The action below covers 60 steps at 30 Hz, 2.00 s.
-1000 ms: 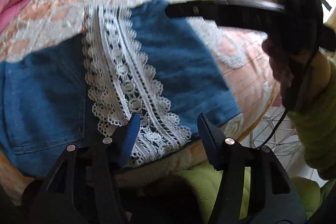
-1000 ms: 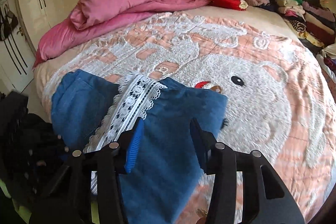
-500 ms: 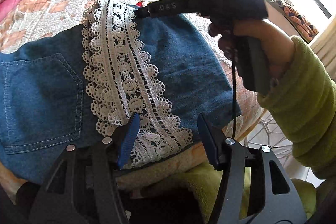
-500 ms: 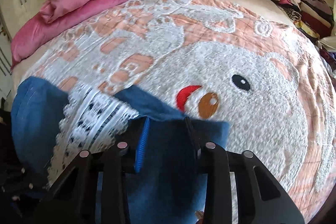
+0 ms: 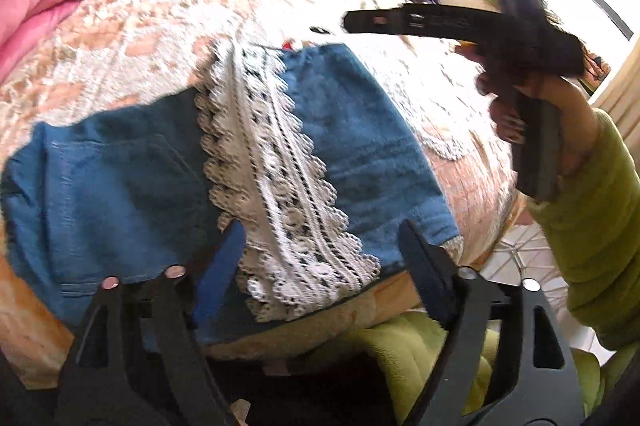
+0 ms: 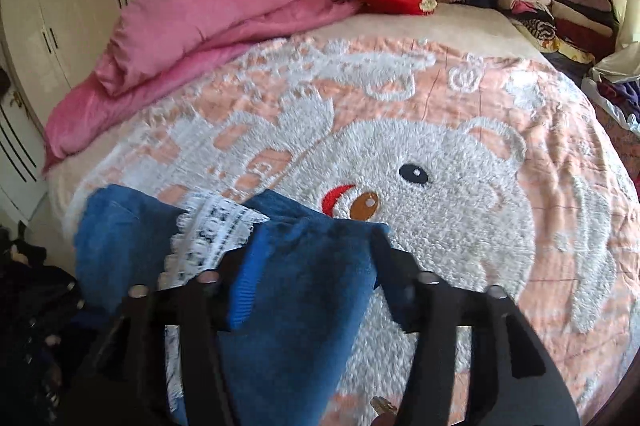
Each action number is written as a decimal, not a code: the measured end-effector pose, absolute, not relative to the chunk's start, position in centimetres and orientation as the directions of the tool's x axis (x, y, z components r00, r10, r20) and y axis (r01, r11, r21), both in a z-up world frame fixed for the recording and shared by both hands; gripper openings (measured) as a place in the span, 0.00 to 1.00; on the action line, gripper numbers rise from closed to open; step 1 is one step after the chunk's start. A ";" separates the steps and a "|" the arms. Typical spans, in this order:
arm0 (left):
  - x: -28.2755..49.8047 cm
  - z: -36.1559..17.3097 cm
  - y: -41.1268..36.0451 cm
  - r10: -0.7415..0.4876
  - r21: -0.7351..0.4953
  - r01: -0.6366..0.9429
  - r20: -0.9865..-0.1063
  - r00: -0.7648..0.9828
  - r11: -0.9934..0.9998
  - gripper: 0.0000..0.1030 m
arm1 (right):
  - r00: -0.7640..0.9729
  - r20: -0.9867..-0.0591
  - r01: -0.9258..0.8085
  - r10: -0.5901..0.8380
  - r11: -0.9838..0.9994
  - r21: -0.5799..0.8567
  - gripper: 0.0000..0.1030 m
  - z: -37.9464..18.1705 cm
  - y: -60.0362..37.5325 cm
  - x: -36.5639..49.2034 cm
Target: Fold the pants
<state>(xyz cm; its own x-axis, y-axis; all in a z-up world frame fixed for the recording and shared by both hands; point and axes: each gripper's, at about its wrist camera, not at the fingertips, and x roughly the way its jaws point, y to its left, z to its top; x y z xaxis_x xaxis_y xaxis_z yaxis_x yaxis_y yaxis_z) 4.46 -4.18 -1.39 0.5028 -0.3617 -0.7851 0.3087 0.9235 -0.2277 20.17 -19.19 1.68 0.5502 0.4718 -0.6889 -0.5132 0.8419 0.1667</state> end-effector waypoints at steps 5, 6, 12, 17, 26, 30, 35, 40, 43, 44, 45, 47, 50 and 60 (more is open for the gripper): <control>4.1 0.0 -3.0 -0.313 -0.193 0.265 -0.774 0.550 0.945 0.85 | 0.561 -0.654 -0.557 0.507 0.816 0.155 0.78 4.1 -19.1 18.5; 3.9 0.3 -2.7 -0.299 -0.184 0.254 -0.773 0.559 0.950 0.85 | 0.564 -0.647 -0.567 0.513 0.810 0.148 0.81 4.5 -18.8 18.2; 4.0 1.4 -0.8 -0.204 -0.111 0.188 -0.766 0.609 0.976 0.91 | 0.543 -0.629 -0.633 0.556 0.764 0.129 0.85 6.2 -15.9 17.3; 3.8 2.0 1.5 -0.172 -0.114 0.132 -0.755 0.633 0.985 0.91 | 0.524 -0.634 -0.677 0.569 0.730 0.095 0.85 6.7 -12.7 16.8; 3.4 2.0 6.5 -0.110 -0.123 0.026 -0.747 0.655 0.992 0.91 | 0.462 -0.664 -0.746 0.589 0.662 0.068 0.85 6.4 -6.7 16.4; 3.3 1.7 10.5 -0.088 -0.167 -0.060 -0.750 0.655 0.984 0.91 | 0.423 -0.683 -0.771 0.595 0.633 0.073 0.85 5.9 -4.2 16.5; 2.9 0.3 14.9 -0.086 -0.247 -0.164 -0.762 0.642 0.955 0.91 | 0.353 -0.718 -0.818 0.600 0.571 0.076 0.85 4.9 -0.9 16.2; 3.3 -2.1 16.2 -0.194 -0.357 -0.151 -0.763 0.616 0.922 0.90 | 0.256 -0.757 -0.847 0.601 0.516 0.123 0.85 3.2 2.3 16.6; 3.7 -3.4 15.4 -0.232 -0.373 -0.124 -0.771 0.593 0.919 0.88 | 0.200 -0.773 -0.864 0.601 0.481 0.151 0.85 2.5 4.2 16.7; 3.8 -3.8 15.3 -0.239 -0.376 -0.122 -0.775 0.585 0.918 0.82 | 0.185 -0.777 -0.870 0.601 0.468 0.155 0.85 2.2 4.8 16.8; 4.0 -4.3 15.1 -0.253 -0.385 -0.120 -0.780 0.573 0.915 0.78 | 0.166 -0.783 -0.877 0.599 0.454 0.161 0.85 1.9 5.5 16.8; 4.2 -4.9 14.9 -0.267 -0.391 -0.114 -0.786 0.558 0.913 0.74 | 0.134 -0.794 -0.885 0.592 0.432 0.173 0.85 1.4 6.7 17.0; 4.1 -5.0 15.3 -0.290 -0.421 -0.115 -0.772 0.565 0.900 0.74 | 0.087 -0.820 -0.894 0.566 0.407 0.187 0.85 0.1 8.2 17.4; 4.0 -5.4 15.6 -0.333 -0.463 -0.109 -0.763 0.554 0.880 0.74 | -0.102 -0.808 -0.881 0.580 0.324 0.344 0.57 -3.5 10.5 18.5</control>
<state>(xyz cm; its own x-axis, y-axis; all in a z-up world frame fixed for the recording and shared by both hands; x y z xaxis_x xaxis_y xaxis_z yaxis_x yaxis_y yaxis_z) 3.99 15.57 -5.44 0.5536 -0.3328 -0.7634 -0.1093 0.8797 -0.4628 18.46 10.47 -3.49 -0.1020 0.5804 -0.8079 -0.8813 0.3241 0.3440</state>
